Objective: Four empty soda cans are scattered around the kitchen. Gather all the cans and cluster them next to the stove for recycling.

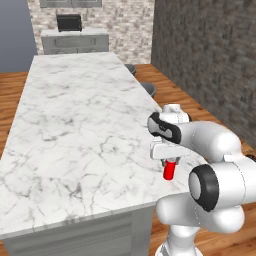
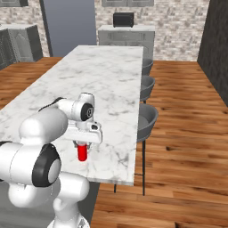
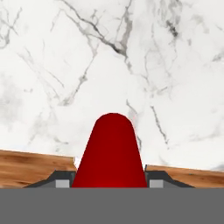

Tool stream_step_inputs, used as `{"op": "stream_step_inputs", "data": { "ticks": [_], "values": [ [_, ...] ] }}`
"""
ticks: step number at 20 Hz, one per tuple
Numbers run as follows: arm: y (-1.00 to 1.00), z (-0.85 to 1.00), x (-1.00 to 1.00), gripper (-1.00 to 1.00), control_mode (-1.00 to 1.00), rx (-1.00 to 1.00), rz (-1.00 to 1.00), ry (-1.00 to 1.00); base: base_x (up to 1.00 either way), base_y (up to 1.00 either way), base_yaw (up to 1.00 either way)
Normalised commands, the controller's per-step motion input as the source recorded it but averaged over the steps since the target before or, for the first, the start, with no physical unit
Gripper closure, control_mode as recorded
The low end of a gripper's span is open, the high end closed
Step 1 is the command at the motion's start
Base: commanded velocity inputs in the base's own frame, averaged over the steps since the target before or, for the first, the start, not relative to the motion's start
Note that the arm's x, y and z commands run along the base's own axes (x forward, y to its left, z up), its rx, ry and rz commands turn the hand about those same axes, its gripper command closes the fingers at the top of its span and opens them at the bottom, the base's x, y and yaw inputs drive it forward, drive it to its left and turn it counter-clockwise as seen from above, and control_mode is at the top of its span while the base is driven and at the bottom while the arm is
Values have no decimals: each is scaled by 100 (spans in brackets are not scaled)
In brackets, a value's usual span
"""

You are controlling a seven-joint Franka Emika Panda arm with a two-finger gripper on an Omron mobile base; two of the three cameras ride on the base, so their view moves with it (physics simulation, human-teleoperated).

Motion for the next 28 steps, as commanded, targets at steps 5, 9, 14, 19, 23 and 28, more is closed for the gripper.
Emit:
{"op": "stream_step_inputs", "data": {
  "ticks": [5,9,14,19,23,28],
  "values": [
    [0,23,-35,100,-100,0,0,0,0,0,0],
    [0,31,-33,100,-100,0,0,1,0,0,0],
    [0,24,-28,100,-100,-1,0,2,0,0,0],
    [0,28,-21,100,-100,0,0,5,0,0,0],
    [6,10,-12,100,-100,0,0,1,0,0,0],
    [18,13,0,100,-100,0,0,0,0,0,0]
  ]
}}
